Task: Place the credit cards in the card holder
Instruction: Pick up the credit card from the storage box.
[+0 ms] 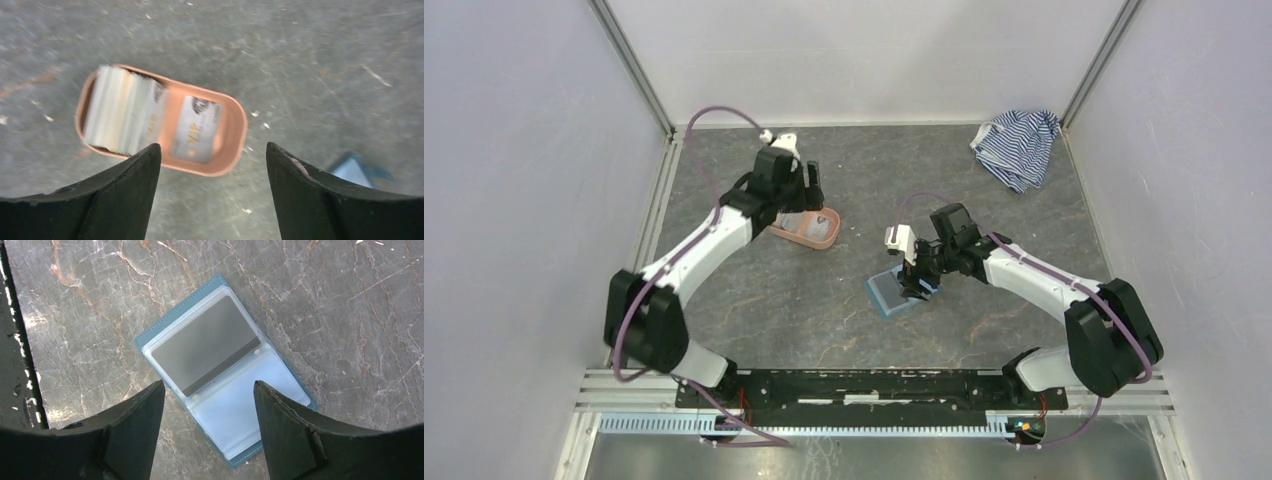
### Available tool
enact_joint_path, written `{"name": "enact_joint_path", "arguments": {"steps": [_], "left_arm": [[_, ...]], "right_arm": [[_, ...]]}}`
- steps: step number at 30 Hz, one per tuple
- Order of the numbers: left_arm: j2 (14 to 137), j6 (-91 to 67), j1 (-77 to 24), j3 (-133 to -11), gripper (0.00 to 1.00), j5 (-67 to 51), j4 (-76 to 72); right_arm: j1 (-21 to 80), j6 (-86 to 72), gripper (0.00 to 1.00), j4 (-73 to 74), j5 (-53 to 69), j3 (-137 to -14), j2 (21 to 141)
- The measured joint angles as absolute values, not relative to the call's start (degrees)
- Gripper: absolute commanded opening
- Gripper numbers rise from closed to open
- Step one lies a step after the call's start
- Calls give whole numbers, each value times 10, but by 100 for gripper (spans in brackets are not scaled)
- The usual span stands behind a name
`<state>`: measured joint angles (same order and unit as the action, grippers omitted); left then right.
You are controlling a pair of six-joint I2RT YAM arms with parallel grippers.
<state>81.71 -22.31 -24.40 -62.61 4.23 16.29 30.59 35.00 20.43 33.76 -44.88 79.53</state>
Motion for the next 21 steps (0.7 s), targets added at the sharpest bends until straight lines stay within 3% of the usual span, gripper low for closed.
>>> {"name": "enact_joint_path", "arguments": {"steps": [6,14,21], "left_arm": [[939,-121,-242,-749,78,143,260],[1008,-23,-249,-775,88,228,308],[1074,42,-252,-802,92,274,313]], "right_arm": [[302,350,72,207,356,-449,795],[302,350,72,207,366,-449,802],[302,350,72,211,373,-449,812]]}}
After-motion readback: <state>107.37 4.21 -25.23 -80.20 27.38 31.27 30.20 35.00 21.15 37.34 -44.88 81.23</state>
